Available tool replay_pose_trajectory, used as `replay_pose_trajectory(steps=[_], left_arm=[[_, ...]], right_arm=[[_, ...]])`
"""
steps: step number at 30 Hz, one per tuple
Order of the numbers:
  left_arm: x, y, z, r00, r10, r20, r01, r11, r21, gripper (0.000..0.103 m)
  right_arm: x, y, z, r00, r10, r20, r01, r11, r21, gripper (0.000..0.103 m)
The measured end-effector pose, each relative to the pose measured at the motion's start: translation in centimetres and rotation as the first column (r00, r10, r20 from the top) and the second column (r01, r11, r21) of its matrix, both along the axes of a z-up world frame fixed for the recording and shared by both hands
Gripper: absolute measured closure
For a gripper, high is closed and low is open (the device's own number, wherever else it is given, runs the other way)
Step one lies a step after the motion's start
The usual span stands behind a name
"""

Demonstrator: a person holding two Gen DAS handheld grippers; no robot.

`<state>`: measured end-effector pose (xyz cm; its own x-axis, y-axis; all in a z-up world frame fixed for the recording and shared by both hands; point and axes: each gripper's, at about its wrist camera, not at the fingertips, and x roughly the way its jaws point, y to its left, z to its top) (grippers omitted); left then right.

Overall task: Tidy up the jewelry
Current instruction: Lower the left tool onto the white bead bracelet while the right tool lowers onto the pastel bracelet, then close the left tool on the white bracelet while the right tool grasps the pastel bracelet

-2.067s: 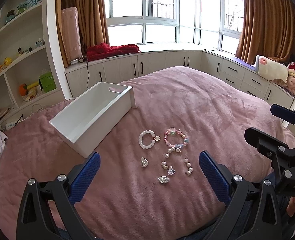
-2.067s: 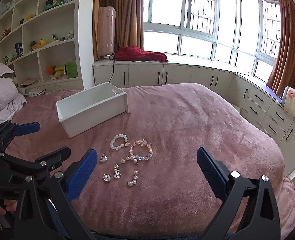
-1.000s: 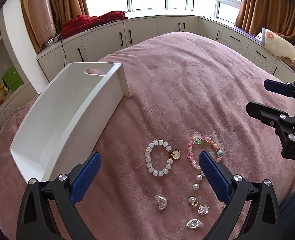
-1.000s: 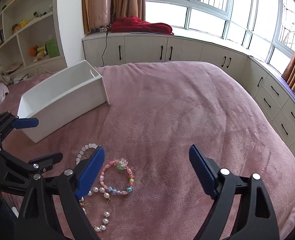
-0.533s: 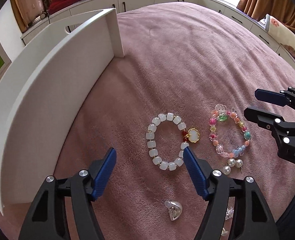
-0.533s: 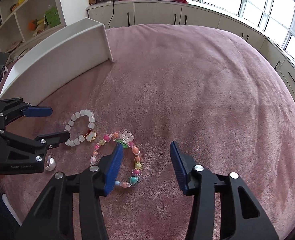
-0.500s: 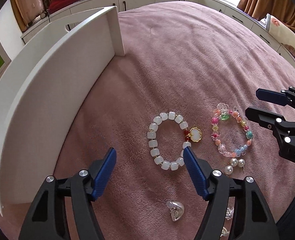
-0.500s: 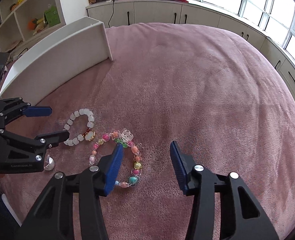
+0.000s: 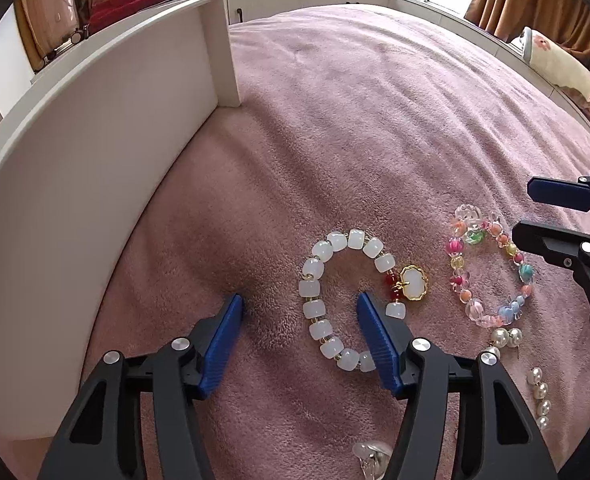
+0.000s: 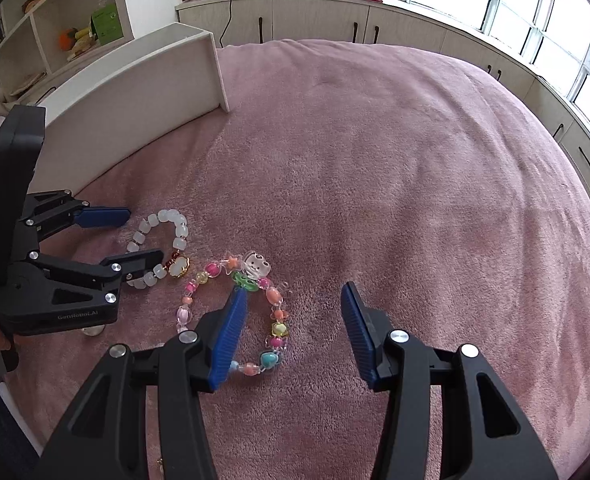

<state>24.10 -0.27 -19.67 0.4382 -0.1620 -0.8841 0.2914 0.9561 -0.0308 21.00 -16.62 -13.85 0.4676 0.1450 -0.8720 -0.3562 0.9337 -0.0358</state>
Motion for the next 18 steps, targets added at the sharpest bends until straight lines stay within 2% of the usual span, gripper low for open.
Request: replay_pose_trajectory(steps=[1, 3, 5, 7, 12, 13, 14, 16, 18], left_arm=[[0.0, 0.1, 0.1, 1.0, 0.014, 0.006, -0.014, 1.0, 0.001, 0.053], [0.1, 0.4, 0.4, 0.999, 0.043, 0.013, -0.043, 0.999, -0.008, 0.079], [0.3, 1.0, 0.6, 0.998, 0.068, -0.007, -0.068, 0.996, -0.059, 0.087], [0.4, 1.4, 0.8, 0.997, 0.078, -0.018, -0.08, 0.992, -0.095, 0.088], [0.0, 0.6, 1.9, 0.999, 0.039, 0.012, -0.038, 0.993, -0.109, 0.088], [-0.3, 0.6, 2.0, 0.999, 0.032, 0.017, -0.03, 0.994, -0.102, 0.088], [-0.4, 0.5, 2.1, 1.0, 0.023, 0.02, -0.021, 0.996, -0.09, 0.088], [-0.6, -0.1, 2.0, 1.0, 0.013, 0.021, -0.011, 0.997, -0.078, 0.088], [-0.2, -0.4, 1.9, 1.0, 0.01, 0.024, -0.008, 0.997, -0.074, 0.088]], right_arm=[[0.0, 0.1, -0.1, 1.0, 0.002, -0.004, -0.002, 1.0, -0.001, 0.054], [0.0, 0.1, -0.4, 1.0, 0.005, -0.01, -0.005, 1.0, -0.01, 0.054], [-0.1, 0.1, -0.7, 1.0, 0.005, -0.012, -0.006, 1.0, -0.018, 0.054], [-0.1, 0.0, -0.8, 1.0, 0.002, -0.009, -0.002, 1.0, -0.023, 0.054], [0.0, 0.1, -1.8, 1.0, 0.002, -0.023, -0.003, 0.999, -0.043, 0.055], [0.1, 0.2, -2.1, 0.999, 0.003, -0.035, -0.004, 0.999, -0.044, 0.06], [0.2, 0.2, -2.5, 0.999, 0.001, -0.047, -0.004, 0.999, -0.045, 0.075], [0.3, 0.2, -2.6, 0.999, 0.003, -0.053, -0.005, 0.999, -0.051, 0.089], [0.1, 0.5, -2.6, 0.999, 0.011, -0.04, -0.015, 0.997, -0.08, 0.092]])
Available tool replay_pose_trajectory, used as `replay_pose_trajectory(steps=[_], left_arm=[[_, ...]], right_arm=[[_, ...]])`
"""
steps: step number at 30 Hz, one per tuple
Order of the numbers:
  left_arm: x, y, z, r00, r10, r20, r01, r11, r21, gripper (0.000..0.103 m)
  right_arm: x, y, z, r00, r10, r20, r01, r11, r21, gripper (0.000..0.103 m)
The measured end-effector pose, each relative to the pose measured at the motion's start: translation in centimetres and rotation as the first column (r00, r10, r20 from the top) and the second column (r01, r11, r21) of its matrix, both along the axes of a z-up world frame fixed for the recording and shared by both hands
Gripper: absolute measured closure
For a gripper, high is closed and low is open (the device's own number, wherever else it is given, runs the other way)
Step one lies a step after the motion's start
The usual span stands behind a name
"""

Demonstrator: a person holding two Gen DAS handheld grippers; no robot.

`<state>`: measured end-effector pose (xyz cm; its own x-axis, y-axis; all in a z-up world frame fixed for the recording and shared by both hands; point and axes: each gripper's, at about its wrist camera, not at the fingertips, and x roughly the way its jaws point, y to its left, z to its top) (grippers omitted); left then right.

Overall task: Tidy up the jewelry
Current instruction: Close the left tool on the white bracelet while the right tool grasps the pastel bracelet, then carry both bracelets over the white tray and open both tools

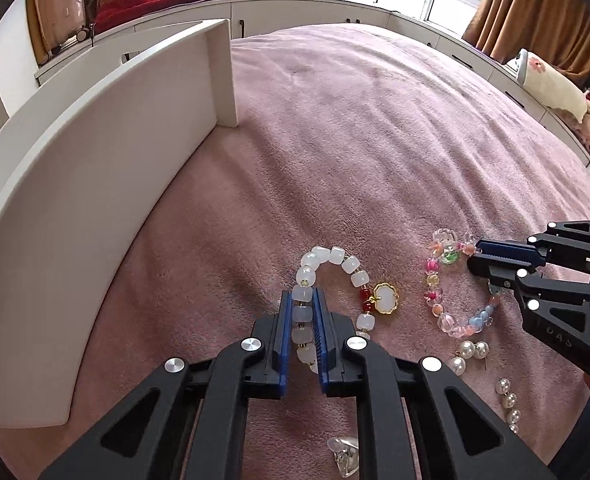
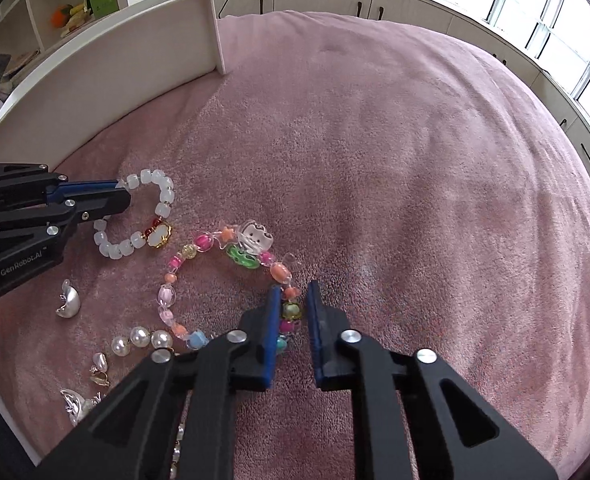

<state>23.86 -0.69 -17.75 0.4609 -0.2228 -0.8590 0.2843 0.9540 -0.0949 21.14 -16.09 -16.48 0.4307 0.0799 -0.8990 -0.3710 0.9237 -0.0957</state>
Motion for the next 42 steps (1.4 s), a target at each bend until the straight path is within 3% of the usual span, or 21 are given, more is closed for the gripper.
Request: replay_pose_trajectory(steps=[5, 10, 15, 24, 33, 38, 42], left_arm=[[-0.6, 1.0, 0.2, 1.0, 0.001, 0.009, -0.001, 1.0, 0.006, 0.088], [-1.5, 1.2, 1.1, 0.999, -0.003, 0.034, 0.004, 1.0, -0.001, 0.088], [-3.1, 0.8, 4.3, 0.996, -0.021, 0.09, 0.024, 0.999, -0.034, 0.088], [-4.1, 1.0, 12.0, 0.979, -0.042, 0.2, 0.047, 0.999, -0.02, 0.088], [-3.7, 7.7, 19.0, 0.957, 0.069, 0.281, -0.068, 0.998, -0.012, 0.088], [-3.0, 12.8, 20.1, 0.947, 0.179, 0.266, -0.188, 0.982, 0.007, 0.088], [-1.9, 16.8, 19.2, 0.934, 0.269, 0.235, -0.281, 0.959, 0.021, 0.088]], right_arm=[[-0.2, 0.2, -0.3, 1.0, 0.008, 0.009, -0.008, 1.0, -0.02, 0.092], [-1.0, 0.1, 1.5, 0.998, 0.009, 0.069, -0.011, 1.0, 0.021, 0.092], [-2.0, 1.3, 4.7, 0.993, 0.039, 0.115, -0.046, 0.997, 0.057, 0.092], [-1.5, 3.3, 11.5, 0.976, 0.081, 0.203, -0.101, 0.991, 0.091, 0.092], [-0.1, 9.4, 18.6, 0.932, 0.167, 0.322, -0.201, 0.977, 0.076, 0.092], [1.4, 13.9, 20.7, 0.909, 0.233, 0.346, -0.273, 0.959, 0.071, 0.092], [2.6, 17.7, 20.8, 0.9, 0.279, 0.336, -0.322, 0.944, 0.079, 0.092]])
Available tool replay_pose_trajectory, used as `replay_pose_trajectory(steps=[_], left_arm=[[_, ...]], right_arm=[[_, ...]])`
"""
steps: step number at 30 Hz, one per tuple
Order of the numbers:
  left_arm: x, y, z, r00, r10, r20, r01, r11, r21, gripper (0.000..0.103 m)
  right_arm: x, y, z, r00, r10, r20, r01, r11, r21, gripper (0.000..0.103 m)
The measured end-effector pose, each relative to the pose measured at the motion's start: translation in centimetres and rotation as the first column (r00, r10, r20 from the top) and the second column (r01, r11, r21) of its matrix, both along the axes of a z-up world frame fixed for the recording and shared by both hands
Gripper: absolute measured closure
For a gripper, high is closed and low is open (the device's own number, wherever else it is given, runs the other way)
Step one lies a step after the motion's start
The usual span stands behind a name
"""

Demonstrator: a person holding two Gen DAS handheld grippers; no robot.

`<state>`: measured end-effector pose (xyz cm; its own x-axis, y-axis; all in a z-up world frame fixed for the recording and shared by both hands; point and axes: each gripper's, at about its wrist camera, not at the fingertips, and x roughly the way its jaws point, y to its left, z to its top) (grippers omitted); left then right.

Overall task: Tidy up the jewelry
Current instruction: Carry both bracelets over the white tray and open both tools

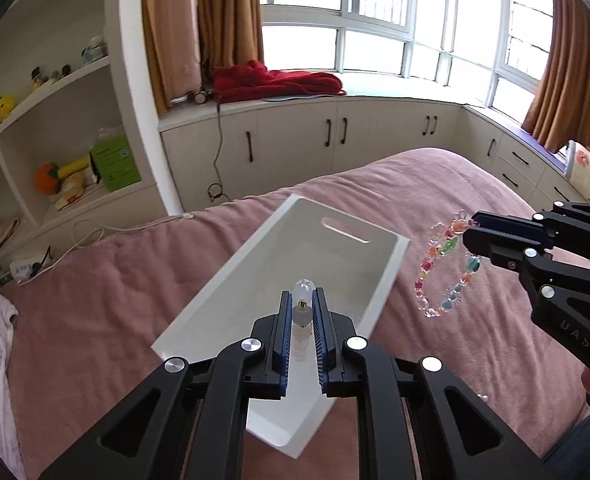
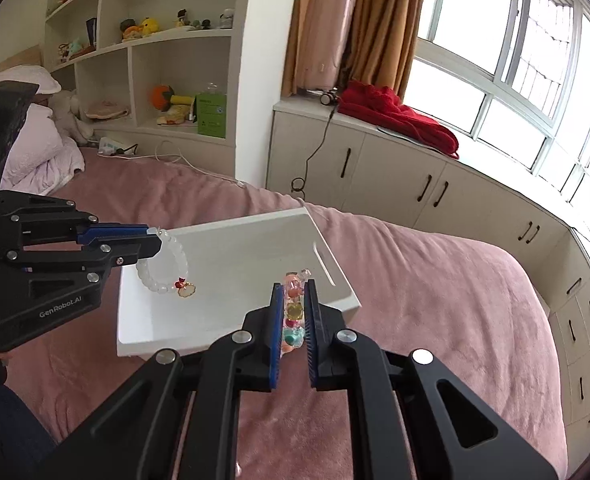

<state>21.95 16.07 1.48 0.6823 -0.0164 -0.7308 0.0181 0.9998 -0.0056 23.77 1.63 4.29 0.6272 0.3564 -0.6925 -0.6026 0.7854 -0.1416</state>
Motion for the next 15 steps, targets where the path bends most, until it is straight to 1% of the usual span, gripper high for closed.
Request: replay_pose_trajectory(steps=[2, 7, 15], left_arm=[[0.5, 1.7, -0.9, 0.999, 0.036, -0.027, -0.036, 0.999, 0.009, 0.088], [1.5, 4.9, -3.7, 0.992, 0.087, -0.094, -0.086, 0.996, 0.015, 0.088], [2.5, 6.3, -7.0, 0.981, 0.122, -0.154, -0.123, 0.992, 0.003, 0.088]], right_arm=[[0.5, 2.0, -0.4, 1.0, 0.028, -0.013, -0.028, 1.0, -0.006, 0.092], [1.8, 5.9, -2.5, 0.996, 0.067, -0.053, -0.068, 0.997, -0.027, 0.092], [3.4, 8.5, -6.5, 0.989, 0.067, -0.131, -0.073, 0.996, -0.046, 0.092]])
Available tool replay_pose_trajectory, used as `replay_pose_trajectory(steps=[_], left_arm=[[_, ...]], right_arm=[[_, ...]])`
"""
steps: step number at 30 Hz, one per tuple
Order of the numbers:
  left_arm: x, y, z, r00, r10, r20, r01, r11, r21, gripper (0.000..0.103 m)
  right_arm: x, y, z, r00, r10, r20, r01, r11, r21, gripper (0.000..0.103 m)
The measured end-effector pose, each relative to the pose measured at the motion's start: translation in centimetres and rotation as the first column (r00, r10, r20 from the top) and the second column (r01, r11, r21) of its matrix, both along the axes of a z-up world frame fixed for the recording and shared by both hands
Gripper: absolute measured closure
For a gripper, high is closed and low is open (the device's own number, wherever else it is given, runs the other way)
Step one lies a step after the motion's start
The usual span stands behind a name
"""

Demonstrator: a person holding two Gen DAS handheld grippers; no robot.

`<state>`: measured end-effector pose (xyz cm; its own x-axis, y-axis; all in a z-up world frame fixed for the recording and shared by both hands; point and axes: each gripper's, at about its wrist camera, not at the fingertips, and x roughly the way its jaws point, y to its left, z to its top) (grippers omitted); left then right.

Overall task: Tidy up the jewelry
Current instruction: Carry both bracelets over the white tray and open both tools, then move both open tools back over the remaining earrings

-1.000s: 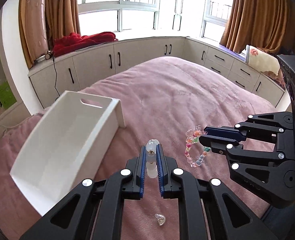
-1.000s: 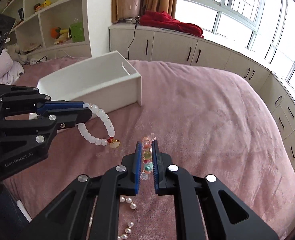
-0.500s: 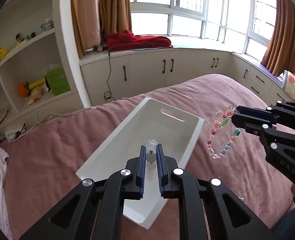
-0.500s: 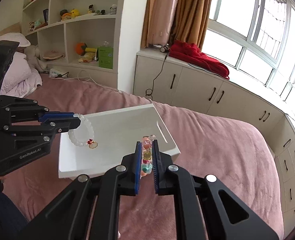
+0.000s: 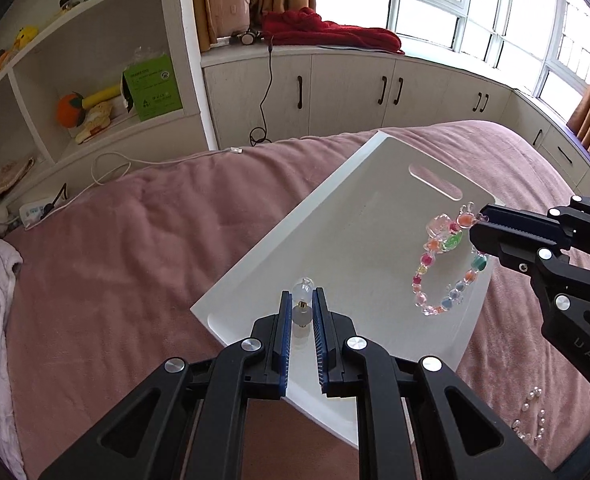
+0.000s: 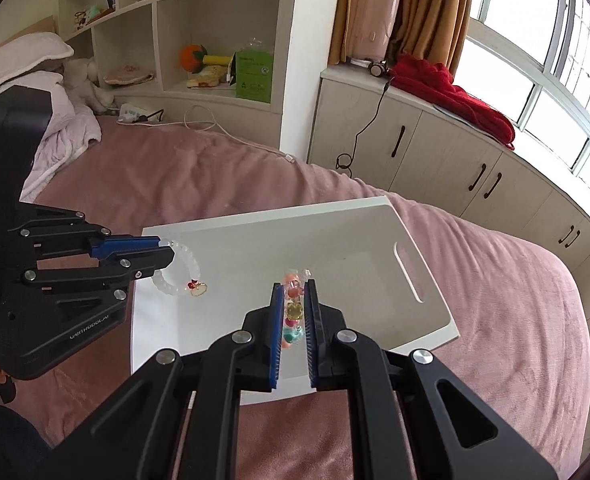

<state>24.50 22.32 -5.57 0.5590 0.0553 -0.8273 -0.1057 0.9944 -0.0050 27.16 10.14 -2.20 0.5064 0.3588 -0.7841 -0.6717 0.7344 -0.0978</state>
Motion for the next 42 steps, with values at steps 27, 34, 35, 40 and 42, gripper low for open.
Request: replay_pose_trajectory(steps=[27, 34, 35, 40, 42], left_arm=[[-0.4, -2.0, 2.8, 0.997, -0.029, 0.068, 0.027, 0.999, 0.03, 0.074], [-2.0, -3.5, 6.3, 0.988, -0.043, 0.148, 0.036, 0.998, 0.048, 0.073], [-2.3, -3.9, 7.0, 0.985, -0.051, 0.162, 0.043, 0.998, 0.053, 0.071], [-3.9, -5.9, 9.8, 0.969, -0.089, 0.23, 0.079, 0.995, 0.055, 0.069], [-4.5, -6.7, 10.7, 0.963, -0.108, 0.248, 0.098, 0.994, 0.054, 0.068]], right_arm=[[-0.9, -1.0, 2.1, 0.998, -0.003, 0.064, 0.004, 1.0, -0.005, 0.061], [-2.9, -2.2, 5.5, 0.991, 0.002, 0.133, -0.006, 0.999, 0.032, 0.061], [-3.4, -2.6, 6.1, 0.989, 0.003, 0.145, -0.009, 0.999, 0.041, 0.059], [-5.6, -4.5, 9.0, 0.978, -0.006, 0.21, -0.008, 0.998, 0.067, 0.058], [-6.5, -5.6, 10.1, 0.971, -0.014, 0.238, -0.005, 0.997, 0.076, 0.055]])
